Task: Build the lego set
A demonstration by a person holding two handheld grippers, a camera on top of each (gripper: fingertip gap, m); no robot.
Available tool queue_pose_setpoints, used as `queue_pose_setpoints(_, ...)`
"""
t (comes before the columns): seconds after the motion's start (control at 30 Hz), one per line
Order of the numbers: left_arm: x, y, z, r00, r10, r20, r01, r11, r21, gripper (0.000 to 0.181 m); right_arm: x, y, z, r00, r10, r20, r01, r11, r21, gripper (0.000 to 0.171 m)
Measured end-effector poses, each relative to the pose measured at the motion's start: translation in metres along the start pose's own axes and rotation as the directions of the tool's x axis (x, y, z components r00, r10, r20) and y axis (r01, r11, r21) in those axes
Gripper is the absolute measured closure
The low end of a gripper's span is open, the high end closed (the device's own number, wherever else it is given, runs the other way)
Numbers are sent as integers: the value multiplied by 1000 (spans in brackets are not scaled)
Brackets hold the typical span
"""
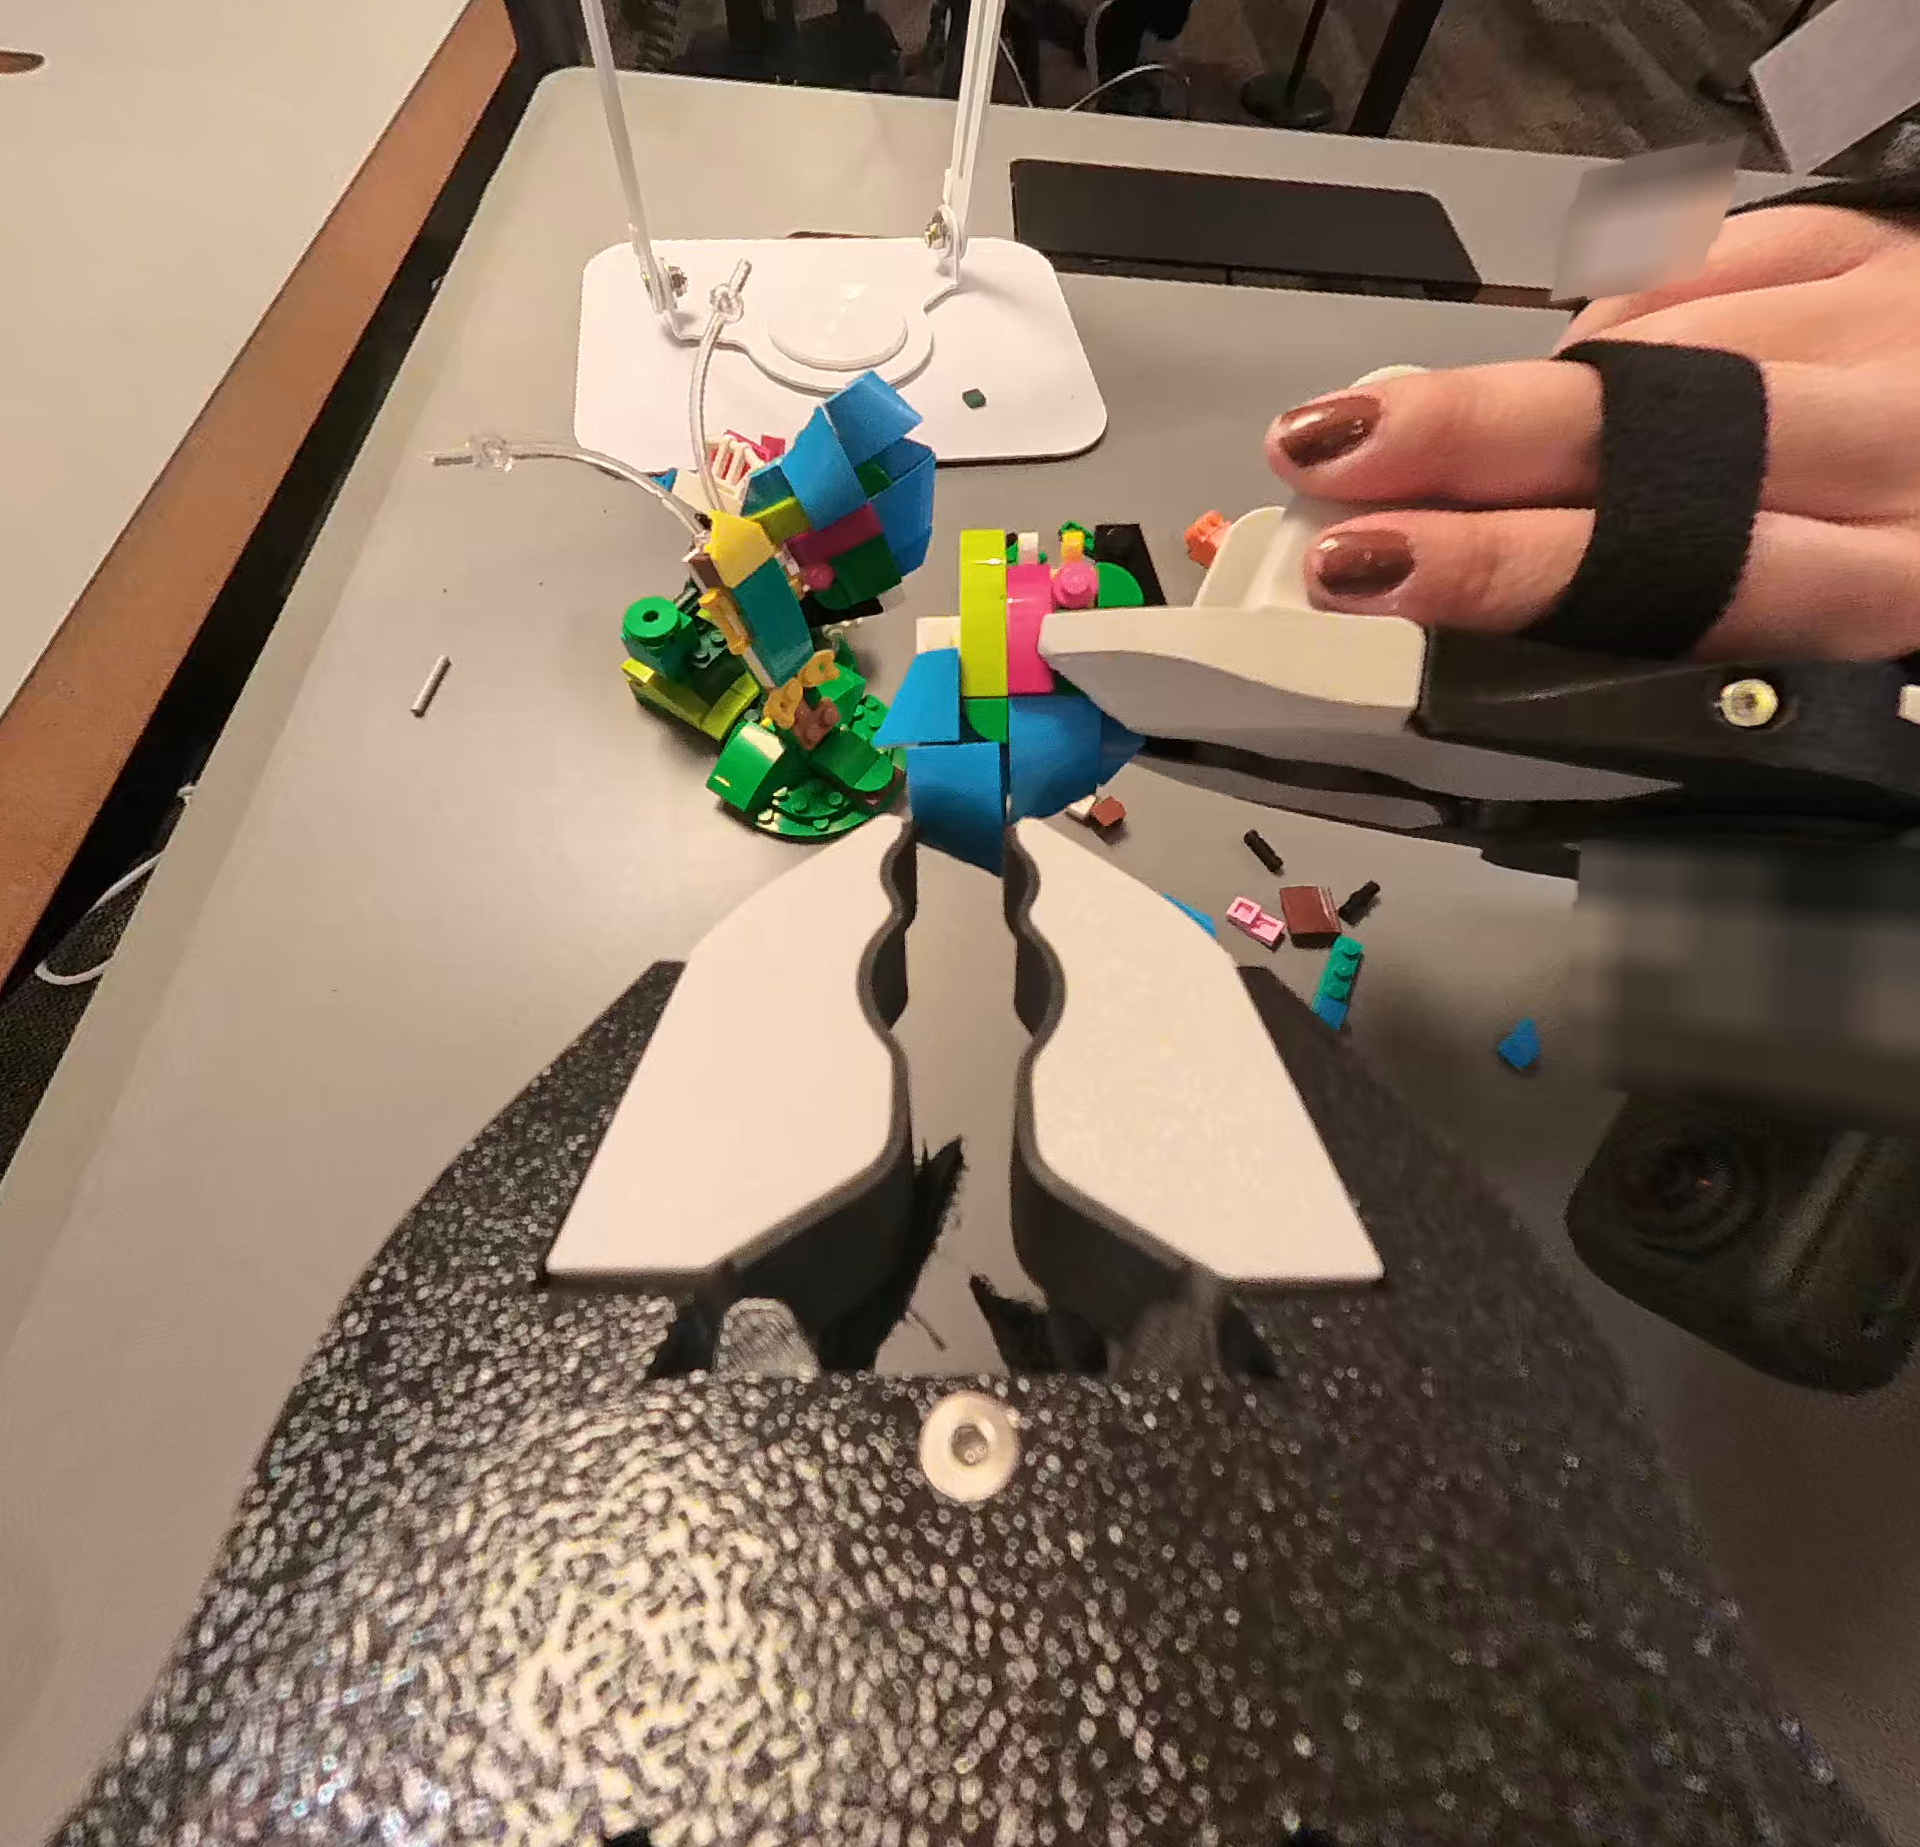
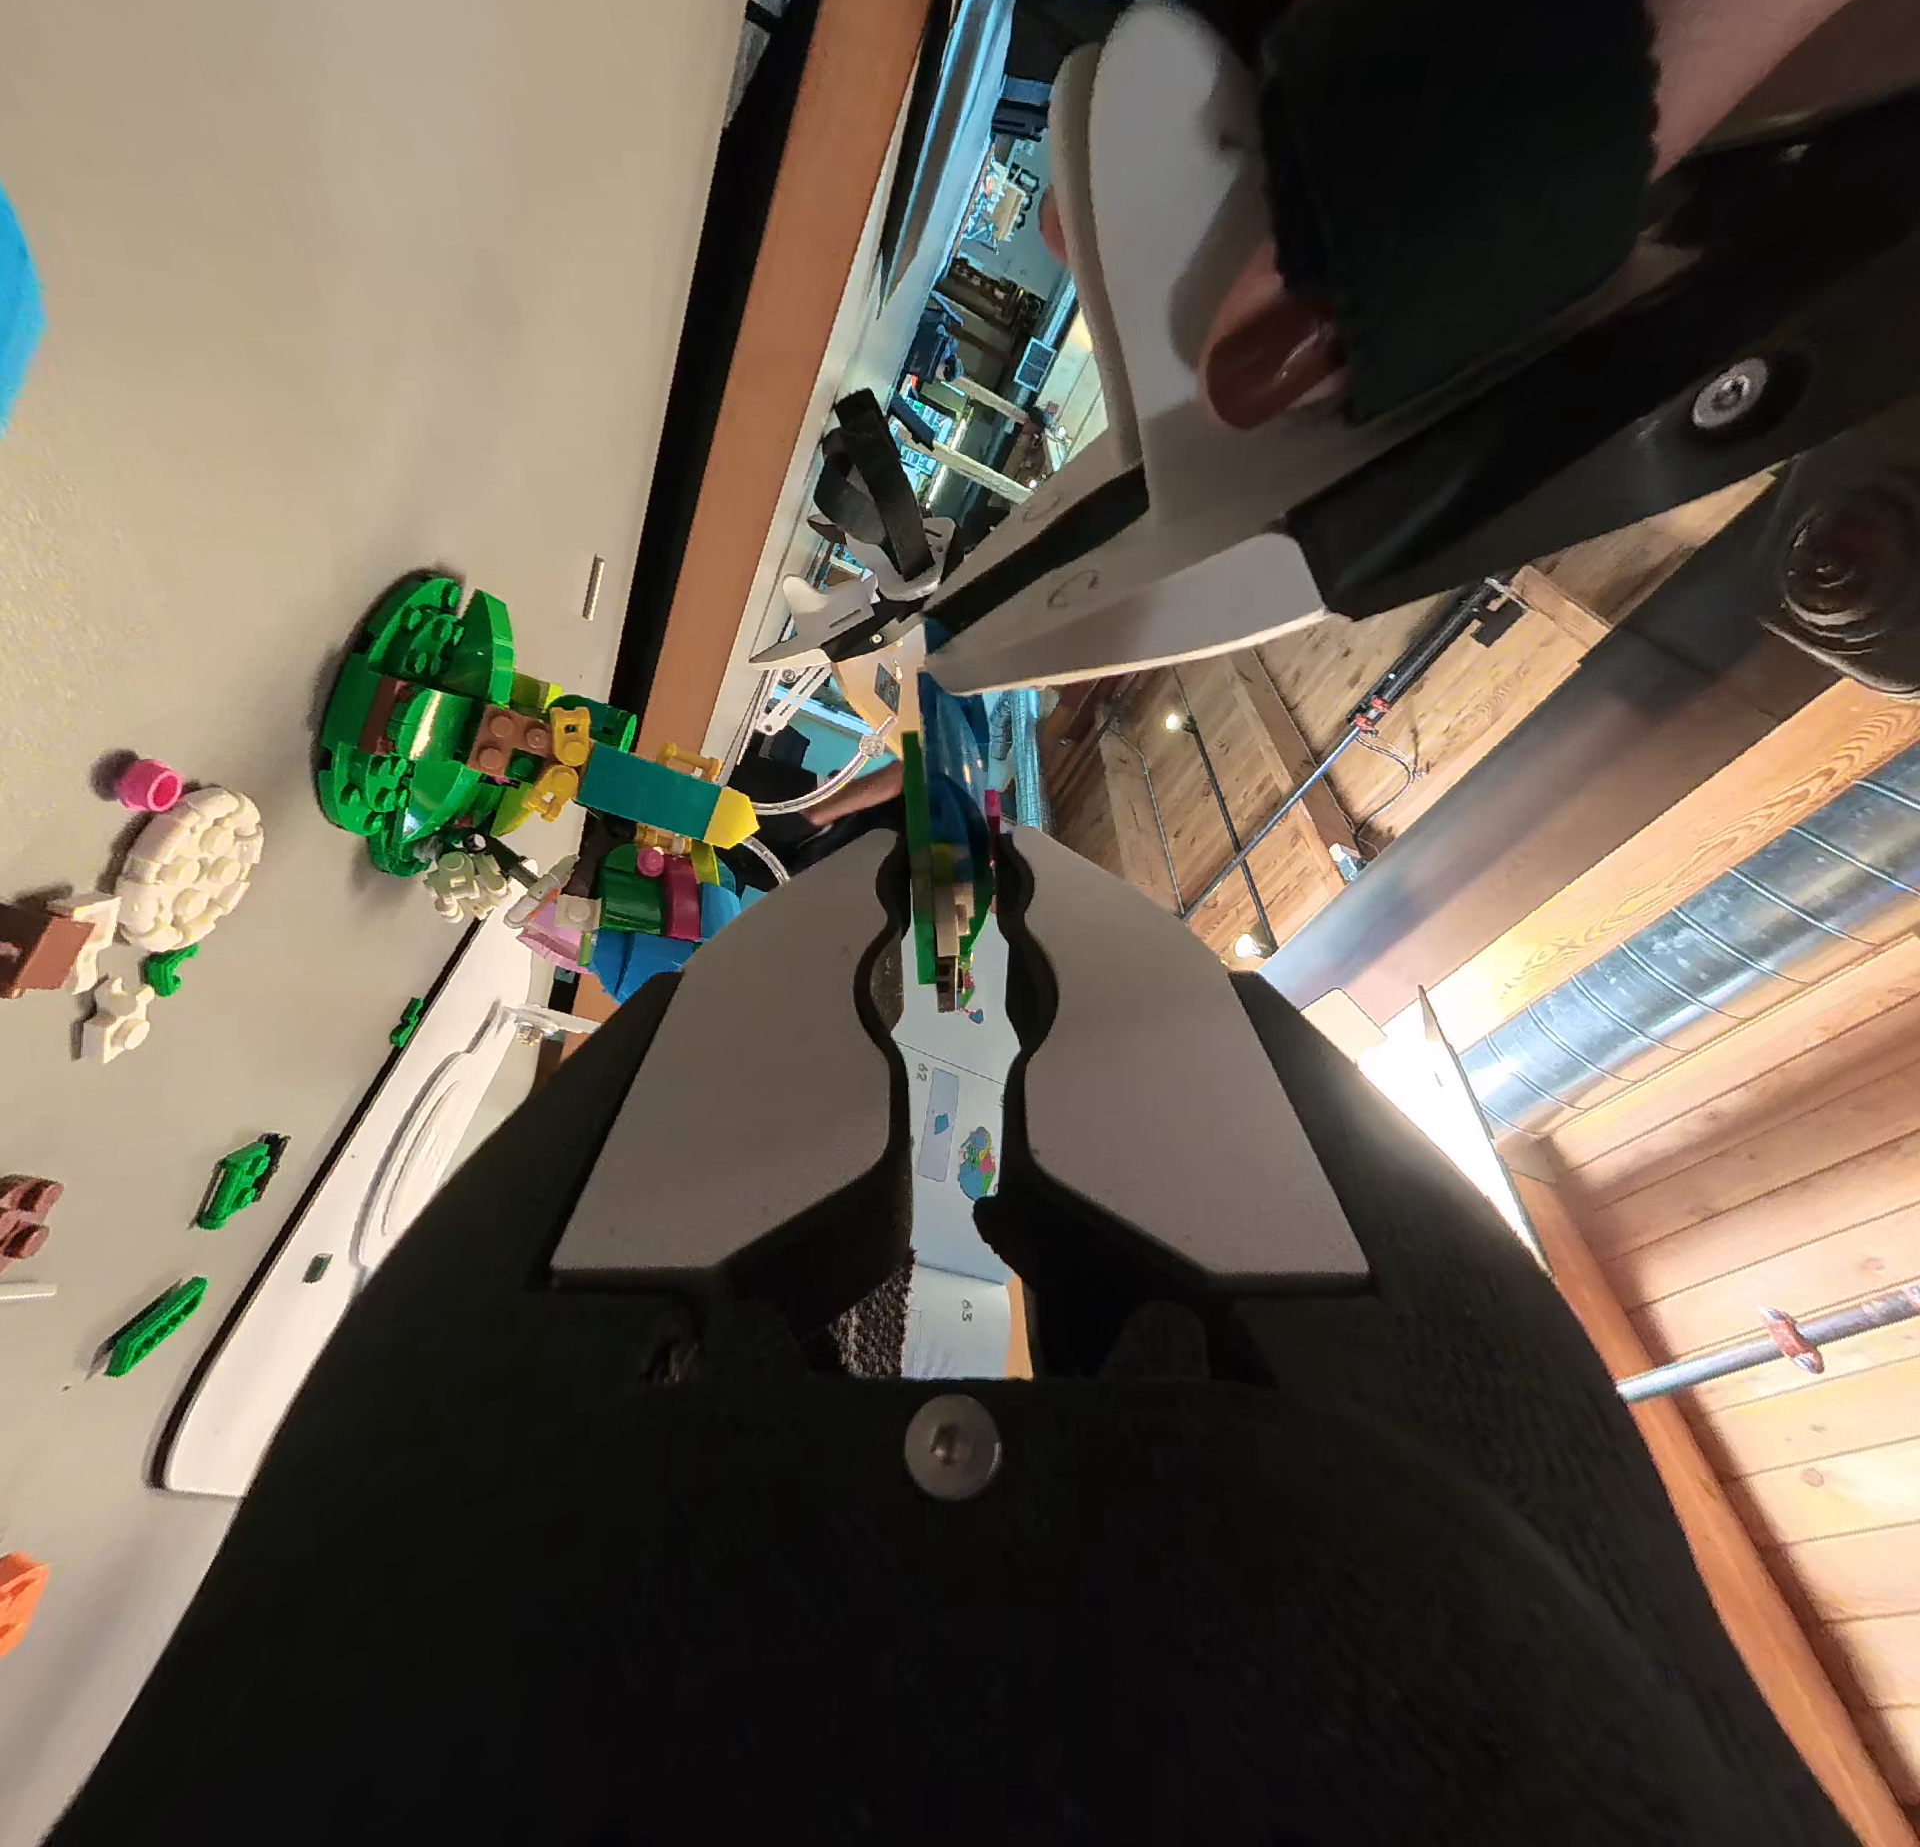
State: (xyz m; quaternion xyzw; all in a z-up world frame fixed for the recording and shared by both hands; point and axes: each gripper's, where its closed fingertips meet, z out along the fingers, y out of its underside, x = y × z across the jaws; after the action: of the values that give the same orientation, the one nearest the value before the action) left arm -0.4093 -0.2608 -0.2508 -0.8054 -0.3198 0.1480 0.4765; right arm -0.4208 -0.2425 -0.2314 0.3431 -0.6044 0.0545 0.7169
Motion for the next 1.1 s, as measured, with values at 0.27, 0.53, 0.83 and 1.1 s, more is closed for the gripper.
queue_pose_setpoints(0.27,6,-6,-14,961,-113,-251,131,990,57,166,10,3,-4,1000,29,3,-29,1000,-3,158)
queue_pose_setpoints(0.53,7,-21,-37,867,-216,-449,298,947,118,166,22,10,-8,994,106,-6,-106,994,3,158)
queue_pose_setpoints(0.83,16,-23,-39,816,-236,-527,336,936,102,166,25,10,-9,993,115,-9,-115,993,5,158)
queue_pose_setpoints(1.1,14,-20,-33,850,-235,-472,311,946,88,166,30,7,-11,995,103,-18,-103,995,10,158)
